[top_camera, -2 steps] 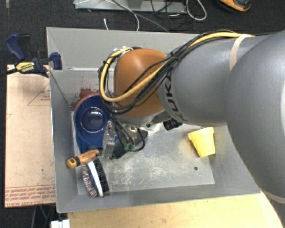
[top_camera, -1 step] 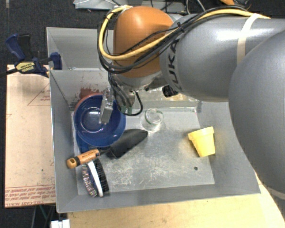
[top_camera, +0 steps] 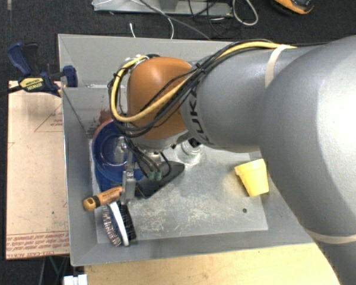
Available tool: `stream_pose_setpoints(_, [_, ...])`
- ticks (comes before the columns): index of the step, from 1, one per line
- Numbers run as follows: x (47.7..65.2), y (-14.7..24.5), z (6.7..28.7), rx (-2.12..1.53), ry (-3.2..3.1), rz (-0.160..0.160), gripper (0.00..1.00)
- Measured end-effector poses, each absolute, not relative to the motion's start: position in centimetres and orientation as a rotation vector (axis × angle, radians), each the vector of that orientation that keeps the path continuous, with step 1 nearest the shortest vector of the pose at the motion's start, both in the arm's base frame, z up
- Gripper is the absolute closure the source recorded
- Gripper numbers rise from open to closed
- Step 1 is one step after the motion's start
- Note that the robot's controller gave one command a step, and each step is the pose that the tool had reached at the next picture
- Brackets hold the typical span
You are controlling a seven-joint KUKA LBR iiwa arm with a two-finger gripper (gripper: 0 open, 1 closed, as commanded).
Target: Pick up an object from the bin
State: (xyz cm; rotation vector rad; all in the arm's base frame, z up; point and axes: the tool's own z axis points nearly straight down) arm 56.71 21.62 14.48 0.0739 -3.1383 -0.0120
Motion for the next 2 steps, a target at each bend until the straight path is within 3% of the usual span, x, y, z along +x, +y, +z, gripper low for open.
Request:
stream_pose_setpoints(1, [56.1,21.8,13.2,0.129,-3.131,-0.01,0.0])
stream_pose_setpoints(2, [55.9,23.4,8.3,0.388,-3.133,0.002,1.0])
